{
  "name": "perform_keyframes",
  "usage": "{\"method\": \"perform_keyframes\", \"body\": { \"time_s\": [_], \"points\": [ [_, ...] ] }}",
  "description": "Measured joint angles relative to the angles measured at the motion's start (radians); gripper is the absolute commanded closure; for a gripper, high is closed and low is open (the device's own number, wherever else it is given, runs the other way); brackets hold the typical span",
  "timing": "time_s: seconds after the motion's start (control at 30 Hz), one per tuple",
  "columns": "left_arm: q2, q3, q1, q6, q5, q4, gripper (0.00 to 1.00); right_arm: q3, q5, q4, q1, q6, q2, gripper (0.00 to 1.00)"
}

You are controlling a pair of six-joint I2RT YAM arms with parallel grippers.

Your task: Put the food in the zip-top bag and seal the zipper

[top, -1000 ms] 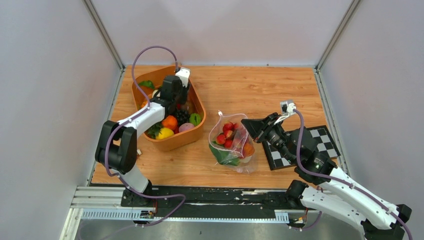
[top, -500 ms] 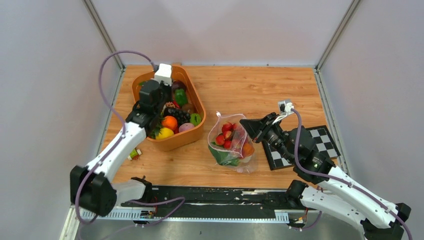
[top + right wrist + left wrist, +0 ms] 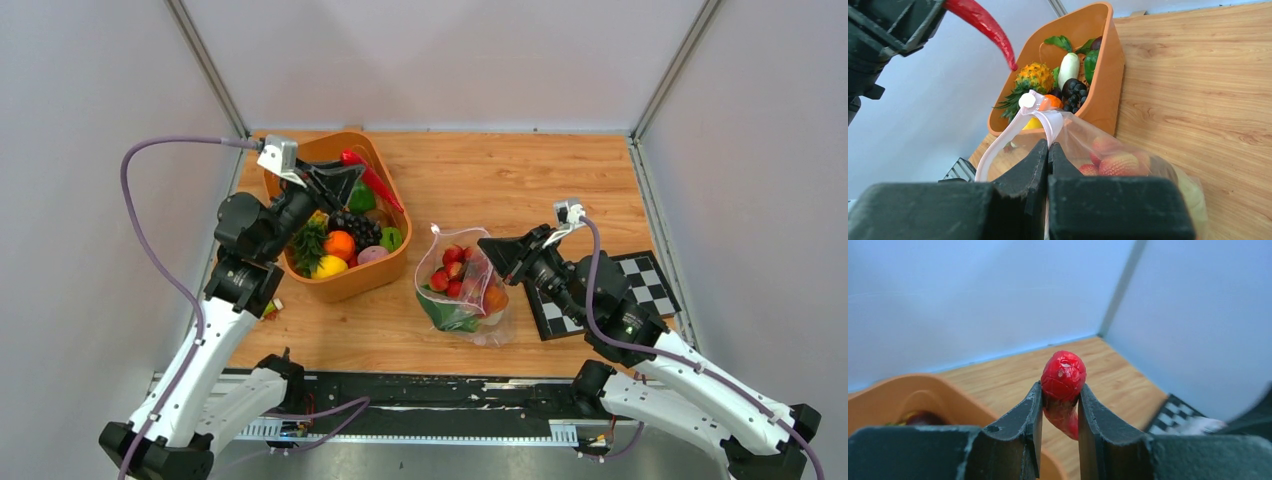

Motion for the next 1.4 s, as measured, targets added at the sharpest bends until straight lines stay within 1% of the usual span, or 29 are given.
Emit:
{"method": "perform_keyframes", "body": {
  "time_s": [0.1, 0.2, 0.23, 0.3, 0.37, 0.47, 0.63, 0.83, 0.9, 1.07, 1.3, 1.4],
  "points": [
    [-0.013, -0.001, -0.051, -0.037, 0.099, 0.03, 0.74, 0.0, 0.0, 0.003, 0.0, 0.0, 0.004, 1.0],
    [-0.024, 0.001, -0.159, -0.02, 0.175, 0.034, 0.75, 0.0, 0.0, 0.007, 0.0, 0.0, 0.012, 1.0],
    [-0.024, 0.002, -0.212, -0.002, 0.202, 0.031, 0.75, 0.0, 0.0, 0.007, 0.0, 0.0, 0.017, 1.0],
    [-0.021, 0.005, -0.289, 0.027, 0.235, 0.026, 0.75, 0.0, -0.003, 0.01, 0.0, 0.0, 0.024, 1.0],
    [-0.014, 0.005, -0.341, 0.056, 0.254, 0.018, 0.76, 0.0, -0.007, 0.013, 0.0, 0.001, 0.029, 1.0],
    [0.002, 0.005, -0.387, 0.1, 0.262, -0.006, 0.76, 0.0, -0.008, 0.014, 0.0, 0.001, 0.03, 1.0],
    [0.056, 0.005, -0.448, 0.178, 0.206, -0.09, 0.76, 0.0, -0.008, 0.014, 0.0, 0.001, 0.028, 1.0],
    [0.158, 0.007, -0.528, 0.239, 0.147, -0.162, 0.75, 0.0, -0.009, 0.015, 0.0, 0.001, 0.021, 1.0],
    [0.193, 0.017, -0.555, 0.262, 0.12, -0.206, 0.74, 0.0, -0.009, 0.015, 0.0, 0.001, 0.021, 1.0],
    [0.249, 0.055, -0.579, 0.303, 0.055, -0.293, 0.72, 0.0, -0.015, 0.014, 0.0, 0.001, 0.021, 1.0],
    [0.319, 0.142, -0.594, 0.306, -0.072, -0.381, 0.53, 0.0, -0.026, 0.014, 0.0, 0.001, 0.021, 1.0],
    [0.349, 0.166, -0.595, 0.298, -0.146, -0.43, 0.52, 0.0, -0.032, 0.015, 0.0, 0.0, 0.019, 1.0]
  ]
}}
